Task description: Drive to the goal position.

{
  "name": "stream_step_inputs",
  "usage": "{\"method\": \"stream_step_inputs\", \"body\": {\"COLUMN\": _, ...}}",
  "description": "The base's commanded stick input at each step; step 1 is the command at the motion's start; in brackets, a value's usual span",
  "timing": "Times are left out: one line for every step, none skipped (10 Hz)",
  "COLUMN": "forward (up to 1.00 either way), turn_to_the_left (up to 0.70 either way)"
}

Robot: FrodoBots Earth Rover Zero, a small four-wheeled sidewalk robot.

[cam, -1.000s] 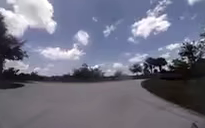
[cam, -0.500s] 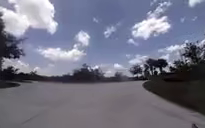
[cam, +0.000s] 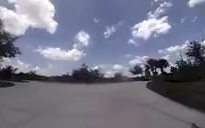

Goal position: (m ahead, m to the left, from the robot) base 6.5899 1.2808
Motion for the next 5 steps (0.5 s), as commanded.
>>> {"method": "stream_step_inputs", "body": {"forward": 0.85, "turn_to_the_left": 0.13}}
{"method": "stream_step_inputs", "body": {"forward": 0.85, "turn_to_the_left": 0.33}}
{"method": "stream_step_inputs", "body": {"forward": 0.85, "turn_to_the_left": 0.34}}
{"method": "stream_step_inputs", "body": {"forward": 0.85, "turn_to_the_left": 0.05}}
{"method": "stream_step_inputs", "body": {"forward": 0.85, "turn_to_the_left": 0.0}}
